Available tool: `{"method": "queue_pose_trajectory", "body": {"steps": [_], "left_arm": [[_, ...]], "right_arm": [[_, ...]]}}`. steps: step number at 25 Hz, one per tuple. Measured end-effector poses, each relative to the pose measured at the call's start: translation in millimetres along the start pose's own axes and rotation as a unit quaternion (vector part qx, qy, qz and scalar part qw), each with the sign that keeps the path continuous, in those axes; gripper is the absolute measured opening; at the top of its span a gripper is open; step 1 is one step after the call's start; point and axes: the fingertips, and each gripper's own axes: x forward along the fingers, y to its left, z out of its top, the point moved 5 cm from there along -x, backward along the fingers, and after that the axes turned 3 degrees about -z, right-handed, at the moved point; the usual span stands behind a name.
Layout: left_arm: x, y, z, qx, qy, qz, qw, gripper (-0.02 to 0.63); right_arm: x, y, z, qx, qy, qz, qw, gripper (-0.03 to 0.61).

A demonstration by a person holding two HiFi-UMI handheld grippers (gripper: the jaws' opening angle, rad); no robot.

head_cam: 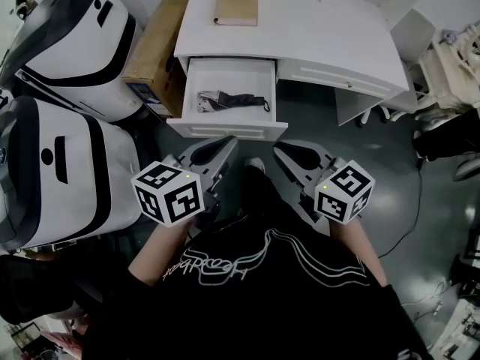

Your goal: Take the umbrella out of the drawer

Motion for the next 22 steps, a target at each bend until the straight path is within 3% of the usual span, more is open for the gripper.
{"method": "queue_pose_trajectory", "body": {"steps": [5, 14, 22], "left_arm": [[10.2, 33.6, 19.0, -0.010, -0.007, 0.021, 0.9997, 0.020], [42.0, 102.4, 51.2, -0.052, -0.013, 0.069, 0.9962, 0.020], [67.2, 161.8, 79.5, -0.082, -0.021, 0.108, 0.9905, 0.020]], "right_arm": [[37.4, -27.3, 14.1, 0.017, 0.005, 0.020, 1.000, 0.051], [117.4, -95.0, 37.8, -0.023, 0.053, 0.054, 0.997, 0.055], [194.7, -142.2, 33.9, -0.087, 0.141, 0.105, 0.981, 0.202]]}}
